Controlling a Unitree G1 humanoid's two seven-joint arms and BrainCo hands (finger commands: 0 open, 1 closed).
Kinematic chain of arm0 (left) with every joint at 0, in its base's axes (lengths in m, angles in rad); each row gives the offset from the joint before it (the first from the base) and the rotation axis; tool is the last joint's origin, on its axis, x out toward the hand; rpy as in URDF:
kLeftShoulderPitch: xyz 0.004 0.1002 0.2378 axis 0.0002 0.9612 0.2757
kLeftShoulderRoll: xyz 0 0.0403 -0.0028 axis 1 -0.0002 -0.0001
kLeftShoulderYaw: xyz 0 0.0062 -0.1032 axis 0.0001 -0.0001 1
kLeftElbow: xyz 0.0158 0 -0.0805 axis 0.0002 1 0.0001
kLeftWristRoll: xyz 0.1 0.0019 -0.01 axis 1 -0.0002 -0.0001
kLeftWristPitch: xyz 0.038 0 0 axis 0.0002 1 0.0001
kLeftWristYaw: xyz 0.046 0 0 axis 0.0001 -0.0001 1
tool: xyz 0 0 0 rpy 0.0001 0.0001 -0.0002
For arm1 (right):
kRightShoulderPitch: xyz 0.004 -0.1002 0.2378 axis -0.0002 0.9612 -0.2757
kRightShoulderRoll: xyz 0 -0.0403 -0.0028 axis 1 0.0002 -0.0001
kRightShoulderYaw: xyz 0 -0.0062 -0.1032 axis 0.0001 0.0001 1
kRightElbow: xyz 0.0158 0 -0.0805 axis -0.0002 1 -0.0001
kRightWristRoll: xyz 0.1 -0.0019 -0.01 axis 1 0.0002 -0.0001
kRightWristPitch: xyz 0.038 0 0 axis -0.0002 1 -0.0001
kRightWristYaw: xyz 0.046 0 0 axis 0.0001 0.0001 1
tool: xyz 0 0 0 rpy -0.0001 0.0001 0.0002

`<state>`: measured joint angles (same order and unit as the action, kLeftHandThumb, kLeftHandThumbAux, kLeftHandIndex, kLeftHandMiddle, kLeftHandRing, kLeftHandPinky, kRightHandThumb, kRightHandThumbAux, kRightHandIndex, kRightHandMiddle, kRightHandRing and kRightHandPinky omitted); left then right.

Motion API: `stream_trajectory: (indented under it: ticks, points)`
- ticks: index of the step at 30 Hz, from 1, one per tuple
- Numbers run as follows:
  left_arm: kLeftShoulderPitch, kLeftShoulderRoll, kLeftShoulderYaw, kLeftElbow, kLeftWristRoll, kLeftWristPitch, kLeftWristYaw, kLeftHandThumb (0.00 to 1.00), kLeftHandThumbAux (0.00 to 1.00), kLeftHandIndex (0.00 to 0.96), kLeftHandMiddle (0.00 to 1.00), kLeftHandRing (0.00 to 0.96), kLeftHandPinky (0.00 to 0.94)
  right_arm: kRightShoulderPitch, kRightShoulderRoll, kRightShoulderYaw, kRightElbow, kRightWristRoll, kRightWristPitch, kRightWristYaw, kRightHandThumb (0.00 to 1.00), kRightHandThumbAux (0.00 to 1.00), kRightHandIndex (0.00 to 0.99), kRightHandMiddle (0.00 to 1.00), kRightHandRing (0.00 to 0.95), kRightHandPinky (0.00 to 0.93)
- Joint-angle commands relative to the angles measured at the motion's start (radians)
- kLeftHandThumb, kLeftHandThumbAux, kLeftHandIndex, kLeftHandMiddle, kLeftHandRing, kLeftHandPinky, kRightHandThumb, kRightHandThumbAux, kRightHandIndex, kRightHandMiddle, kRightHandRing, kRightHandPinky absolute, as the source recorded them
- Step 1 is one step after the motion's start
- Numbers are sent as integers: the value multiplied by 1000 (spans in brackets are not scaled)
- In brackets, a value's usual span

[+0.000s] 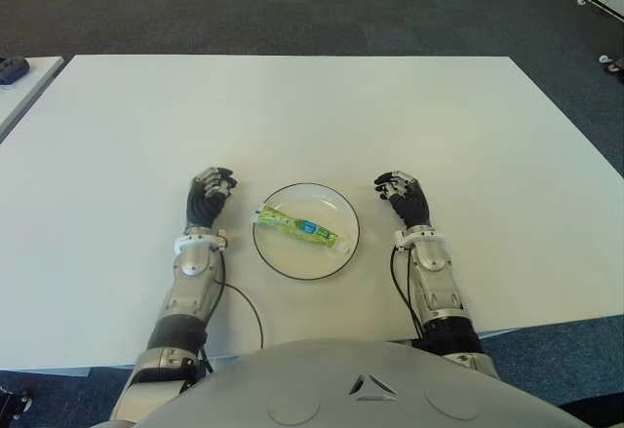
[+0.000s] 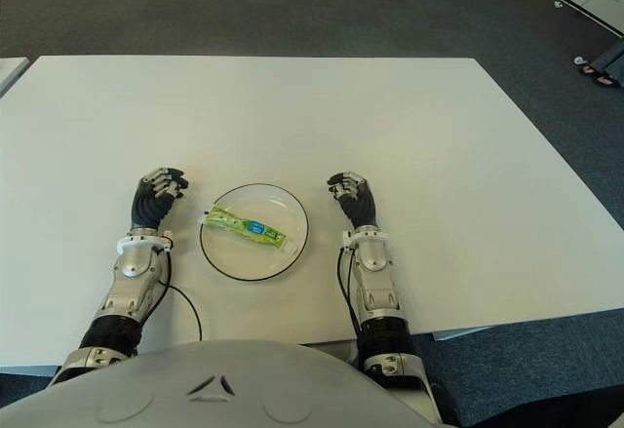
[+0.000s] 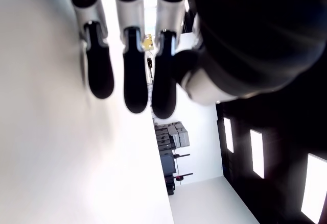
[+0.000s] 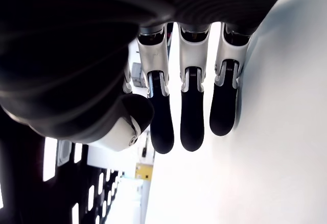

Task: Put the toothpaste on the table into the plate.

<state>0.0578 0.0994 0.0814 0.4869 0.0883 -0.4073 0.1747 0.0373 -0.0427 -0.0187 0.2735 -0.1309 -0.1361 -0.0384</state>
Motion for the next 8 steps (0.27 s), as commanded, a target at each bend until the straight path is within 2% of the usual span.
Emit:
stream_trajectory:
  ticks: [1, 8]
  points:
    - [25, 0, 9, 0, -1, 33, 1, 706, 721, 426, 518, 506, 485, -2, 6, 3, 24, 18, 14, 4, 717, 734, 419, 447, 435, 443]
    - [43, 1, 14, -21, 6, 25, 1, 706, 720, 427, 522, 509, 486, -2, 11, 5, 16, 19, 14, 4, 717, 733, 419, 448, 437, 442]
